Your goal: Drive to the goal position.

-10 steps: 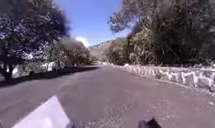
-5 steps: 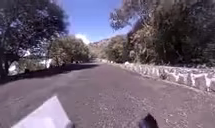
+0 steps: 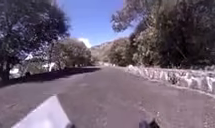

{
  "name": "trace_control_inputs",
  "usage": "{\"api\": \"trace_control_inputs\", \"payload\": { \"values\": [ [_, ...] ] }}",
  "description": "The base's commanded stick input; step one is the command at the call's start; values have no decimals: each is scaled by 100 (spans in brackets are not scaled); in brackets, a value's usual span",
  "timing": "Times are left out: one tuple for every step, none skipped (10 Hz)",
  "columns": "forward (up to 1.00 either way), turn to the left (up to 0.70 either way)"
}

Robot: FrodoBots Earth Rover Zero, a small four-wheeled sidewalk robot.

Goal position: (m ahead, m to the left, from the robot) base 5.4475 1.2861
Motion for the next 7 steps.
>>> {"api": "trace_control_inputs", "payload": {
  "values": [
    [70,-5],
    [70,0],
    [70,0],
    [70,0],
    [70,0],
    [70,0],
    [70,0]
  ]
}}
